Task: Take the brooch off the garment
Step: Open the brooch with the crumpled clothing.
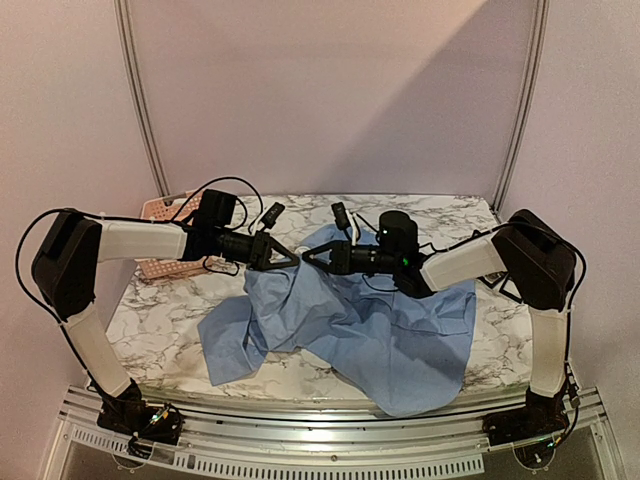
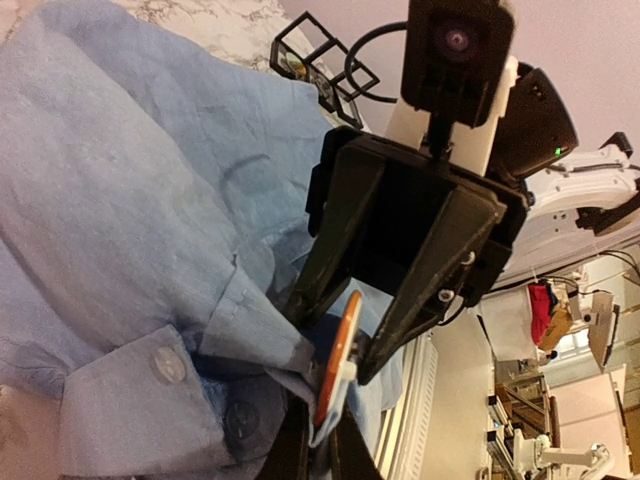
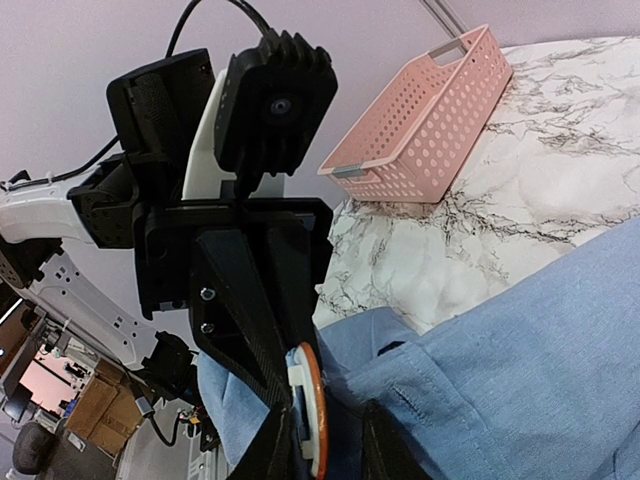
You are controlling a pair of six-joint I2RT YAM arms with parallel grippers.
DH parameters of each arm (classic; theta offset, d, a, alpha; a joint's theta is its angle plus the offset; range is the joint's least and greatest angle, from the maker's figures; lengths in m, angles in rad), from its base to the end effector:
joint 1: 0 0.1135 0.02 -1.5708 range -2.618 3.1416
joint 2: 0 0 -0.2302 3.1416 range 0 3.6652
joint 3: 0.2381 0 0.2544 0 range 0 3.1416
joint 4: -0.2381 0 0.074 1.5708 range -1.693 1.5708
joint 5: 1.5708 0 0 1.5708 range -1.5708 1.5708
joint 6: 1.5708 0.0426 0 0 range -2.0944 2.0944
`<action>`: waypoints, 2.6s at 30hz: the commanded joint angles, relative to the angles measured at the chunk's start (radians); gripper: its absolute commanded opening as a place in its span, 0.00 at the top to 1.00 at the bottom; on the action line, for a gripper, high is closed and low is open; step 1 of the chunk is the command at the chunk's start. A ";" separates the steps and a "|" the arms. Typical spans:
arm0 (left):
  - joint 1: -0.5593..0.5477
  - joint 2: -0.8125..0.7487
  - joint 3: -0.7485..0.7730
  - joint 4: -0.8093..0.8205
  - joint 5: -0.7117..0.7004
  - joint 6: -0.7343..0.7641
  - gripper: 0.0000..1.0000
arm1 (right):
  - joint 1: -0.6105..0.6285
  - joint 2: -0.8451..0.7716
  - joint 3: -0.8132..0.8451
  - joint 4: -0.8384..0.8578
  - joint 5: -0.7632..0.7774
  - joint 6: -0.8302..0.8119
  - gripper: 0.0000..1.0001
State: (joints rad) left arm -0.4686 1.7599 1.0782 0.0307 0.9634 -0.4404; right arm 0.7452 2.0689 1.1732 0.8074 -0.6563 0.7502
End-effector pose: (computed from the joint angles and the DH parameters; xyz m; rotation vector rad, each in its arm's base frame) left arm 0.3154 -0.1989 0.1708 0.6156 2.2464 -1.5495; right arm 0.3048 0.3166 0.1507 -0.5710 1.8485 1.6107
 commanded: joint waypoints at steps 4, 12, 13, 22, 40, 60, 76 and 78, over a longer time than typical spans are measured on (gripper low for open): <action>-0.004 -0.040 0.020 -0.007 0.003 0.016 1.00 | -0.003 0.028 0.026 -0.036 0.017 0.004 0.84; -0.004 -0.045 0.019 -0.006 0.002 0.018 1.00 | -0.003 0.049 0.066 -0.126 0.061 0.011 0.90; -0.005 -0.045 0.019 -0.005 0.002 0.020 1.00 | -0.003 0.052 0.074 -0.137 0.063 0.011 0.91; -0.005 -0.048 0.017 -0.004 0.001 0.021 1.00 | -0.003 0.077 0.102 -0.177 0.063 0.035 0.97; -0.005 -0.059 0.015 -0.002 0.001 0.025 1.00 | -0.002 0.121 0.180 -0.335 0.097 0.032 1.00; -0.005 -0.053 0.018 -0.016 -0.013 0.031 1.00 | -0.003 0.113 0.160 -0.259 -0.023 -0.046 0.87; -0.001 -0.040 0.040 -0.100 -0.042 0.064 1.00 | -0.011 -0.021 0.037 -0.108 -0.044 -0.078 0.54; -0.001 -0.041 0.039 -0.101 -0.041 0.065 1.00 | -0.022 -0.051 0.019 -0.103 -0.035 -0.087 0.47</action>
State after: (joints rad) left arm -0.4583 1.7599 1.0912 -0.0513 0.8993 -0.4000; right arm 0.7429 2.1059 1.2224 0.6884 -0.7086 0.6910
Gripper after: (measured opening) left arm 0.059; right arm 0.480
